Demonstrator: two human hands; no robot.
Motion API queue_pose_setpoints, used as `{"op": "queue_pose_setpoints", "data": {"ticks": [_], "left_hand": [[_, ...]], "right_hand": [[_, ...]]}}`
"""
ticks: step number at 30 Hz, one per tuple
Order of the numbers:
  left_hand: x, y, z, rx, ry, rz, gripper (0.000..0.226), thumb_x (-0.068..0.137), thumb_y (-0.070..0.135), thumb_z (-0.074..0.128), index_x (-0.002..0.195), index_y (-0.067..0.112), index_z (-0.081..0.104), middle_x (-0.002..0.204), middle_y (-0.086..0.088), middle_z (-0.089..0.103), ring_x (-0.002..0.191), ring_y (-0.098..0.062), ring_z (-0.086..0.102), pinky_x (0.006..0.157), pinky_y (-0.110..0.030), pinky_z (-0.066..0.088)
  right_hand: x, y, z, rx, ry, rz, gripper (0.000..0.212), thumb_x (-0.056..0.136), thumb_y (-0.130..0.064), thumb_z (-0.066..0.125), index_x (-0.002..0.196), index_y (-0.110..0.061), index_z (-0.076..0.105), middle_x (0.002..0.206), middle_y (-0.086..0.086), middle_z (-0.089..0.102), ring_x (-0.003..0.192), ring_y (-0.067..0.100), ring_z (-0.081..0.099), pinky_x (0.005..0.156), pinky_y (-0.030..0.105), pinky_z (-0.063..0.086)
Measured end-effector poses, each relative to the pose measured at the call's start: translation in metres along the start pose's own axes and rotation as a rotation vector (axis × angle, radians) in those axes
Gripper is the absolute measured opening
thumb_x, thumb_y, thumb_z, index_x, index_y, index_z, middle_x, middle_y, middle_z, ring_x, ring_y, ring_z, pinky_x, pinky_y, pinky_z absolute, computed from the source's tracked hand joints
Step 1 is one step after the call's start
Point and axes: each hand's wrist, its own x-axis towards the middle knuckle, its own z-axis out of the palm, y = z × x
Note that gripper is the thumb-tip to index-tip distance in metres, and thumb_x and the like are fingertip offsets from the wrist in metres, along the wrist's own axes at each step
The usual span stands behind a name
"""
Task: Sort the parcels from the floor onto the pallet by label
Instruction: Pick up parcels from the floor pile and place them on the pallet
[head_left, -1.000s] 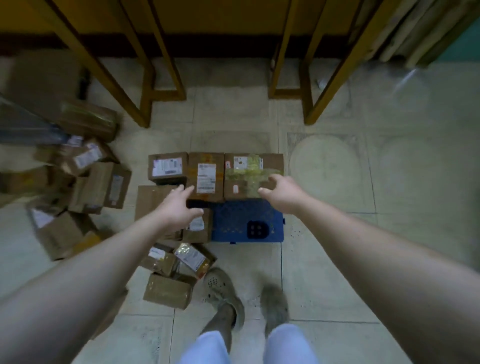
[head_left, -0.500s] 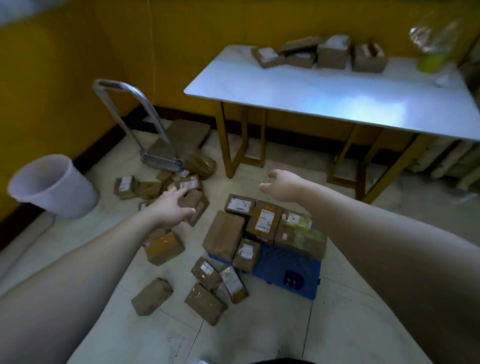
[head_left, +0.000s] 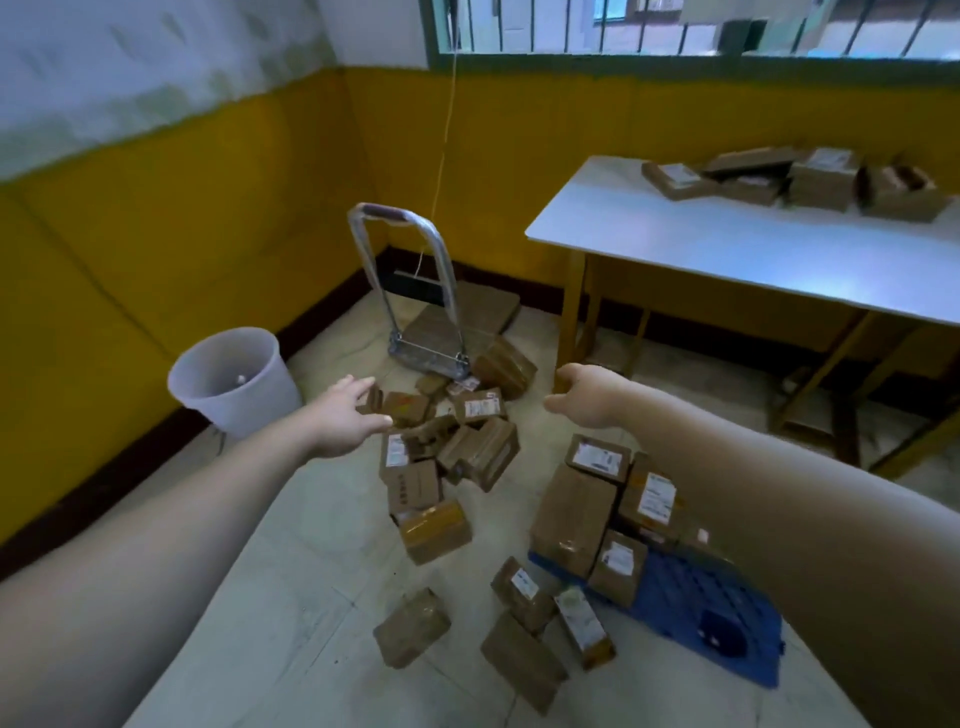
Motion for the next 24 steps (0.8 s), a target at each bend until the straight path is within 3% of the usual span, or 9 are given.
{"op": "queue_pose_setpoints", "data": {"ticks": [6, 11, 20, 24], "left_hand": [[0.028, -0.063, -0.022, -0.048, -0.006, 0.018, 0.071, 0.09, 0.039, 0.058, 0.15, 0.025, 0.021, 0.159, -0.007, 0.01, 0.144, -0.027, 0.015, 0.113, -0.041, 0.019], [0.064, -0.088, -0.024, -0.034, -0.062, 0.023, 0.072, 0.09, 0.04, 0.059, 0.15, 0.027, 0.02, 0.159, -0.003, 0.009, 0.144, -0.024, 0.014, 0.113, -0.04, 0.018], [0.152, -0.121, -0.071, 0.014, -0.086, -0.026, 0.074, 0.09, 0.041, 0.058, 0.15, 0.026, 0.019, 0.159, -0.004, 0.008, 0.145, -0.023, 0.014, 0.113, -0.038, 0.019], [0.192, -0.124, -0.082, 0.035, -0.111, 0.008, 0.072, 0.091, 0.041, 0.056, 0.15, 0.026, 0.018, 0.159, -0.004, 0.009, 0.144, -0.025, 0.016, 0.113, -0.038, 0.021]], "right_hand": [[0.022, -0.058, 0.033, 0.012, -0.017, -0.004, 0.059, 0.094, -0.038, 0.056, 0.145, -0.018, 0.035, 0.136, 0.008, 0.049, 0.102, 0.02, 0.056, 0.072, 0.025, 0.046], [0.063, -0.079, 0.046, 0.01, -0.016, 0.049, 0.06, 0.094, -0.036, 0.056, 0.147, -0.018, 0.033, 0.141, 0.009, 0.045, 0.12, 0.024, 0.051, 0.077, 0.027, 0.04], [0.175, -0.116, 0.049, 0.14, -0.037, 0.088, 0.056, 0.092, -0.038, 0.058, 0.141, -0.017, 0.041, 0.129, 0.007, 0.054, 0.109, 0.021, 0.056, 0.071, 0.025, 0.042], [0.207, -0.131, 0.049, 0.146, -0.016, 0.109, 0.06, 0.092, -0.039, 0.059, 0.143, -0.018, 0.038, 0.137, 0.007, 0.05, 0.117, 0.023, 0.053, 0.074, 0.025, 0.04]]}}
